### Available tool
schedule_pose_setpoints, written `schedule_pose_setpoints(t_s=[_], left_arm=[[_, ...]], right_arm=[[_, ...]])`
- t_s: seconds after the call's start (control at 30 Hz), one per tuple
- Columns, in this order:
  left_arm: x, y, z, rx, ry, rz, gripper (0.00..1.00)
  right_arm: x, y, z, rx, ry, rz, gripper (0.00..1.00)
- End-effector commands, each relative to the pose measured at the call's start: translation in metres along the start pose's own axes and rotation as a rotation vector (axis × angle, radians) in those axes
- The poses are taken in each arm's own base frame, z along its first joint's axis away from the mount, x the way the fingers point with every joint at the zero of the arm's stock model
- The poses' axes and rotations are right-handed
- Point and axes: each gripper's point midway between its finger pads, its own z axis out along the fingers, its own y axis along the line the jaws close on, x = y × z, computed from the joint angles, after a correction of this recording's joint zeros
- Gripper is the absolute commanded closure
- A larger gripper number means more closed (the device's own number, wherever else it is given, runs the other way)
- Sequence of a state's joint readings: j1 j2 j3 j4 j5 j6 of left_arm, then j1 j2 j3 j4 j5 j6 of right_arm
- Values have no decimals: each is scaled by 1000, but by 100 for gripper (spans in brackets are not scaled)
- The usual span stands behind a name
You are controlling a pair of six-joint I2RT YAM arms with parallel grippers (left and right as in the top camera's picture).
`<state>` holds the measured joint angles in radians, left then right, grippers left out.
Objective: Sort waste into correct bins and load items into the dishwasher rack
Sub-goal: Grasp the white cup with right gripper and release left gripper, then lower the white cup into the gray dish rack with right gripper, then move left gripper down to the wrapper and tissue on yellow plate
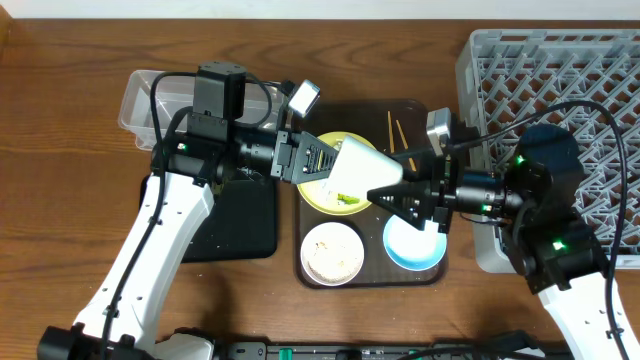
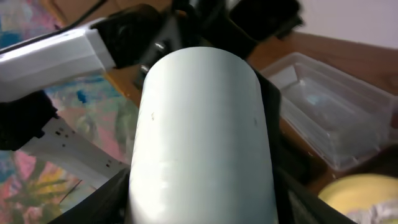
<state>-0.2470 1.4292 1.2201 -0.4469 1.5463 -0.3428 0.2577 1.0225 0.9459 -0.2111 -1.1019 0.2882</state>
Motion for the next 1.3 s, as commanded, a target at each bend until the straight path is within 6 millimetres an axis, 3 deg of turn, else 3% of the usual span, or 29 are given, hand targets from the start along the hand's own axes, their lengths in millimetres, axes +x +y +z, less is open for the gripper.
schedule_pose_setpoints(t_s=[0.0, 0.13, 0.2, 0.37, 0.5, 0.57, 0.77, 0.93, 1.1, 1.13, 1.27], left_arm=[[0, -9, 0, 23, 9, 7, 17], [0, -9, 0, 23, 9, 4, 14], [0, -9, 0, 22, 9, 4, 13], [0, -9, 0, 22, 9, 4, 11], [0, -9, 0, 22, 9, 5, 10], [0, -9, 0, 22, 8, 5, 9], [0, -9, 0, 22, 8, 5, 9], [0, -9, 0, 22, 8, 5, 9], [-1, -9, 0, 22, 8, 5, 9], [-1, -9, 0, 22, 8, 5, 9], [0, -9, 0, 22, 8, 5, 9]], right_arm=[[-12, -5, -24, 79, -54, 11, 64], [-8, -34, -68, 279, -121, 143, 67], [1, -58, -95, 446, -162, 247, 67], [53, -111, -176, 962, -201, 566, 75], [91, -123, -238, 1337, -158, 709, 71], [100, -123, -258, 1458, -132, 738, 69], [127, -130, -271, 1545, -15, 846, 70], [159, -141, -260, 1486, 158, 1002, 73], [177, -150, -251, 1413, 276, 1074, 72], [180, -152, -250, 1408, 291, 1090, 71], [181, -162, -251, 1408, 293, 1093, 43]])
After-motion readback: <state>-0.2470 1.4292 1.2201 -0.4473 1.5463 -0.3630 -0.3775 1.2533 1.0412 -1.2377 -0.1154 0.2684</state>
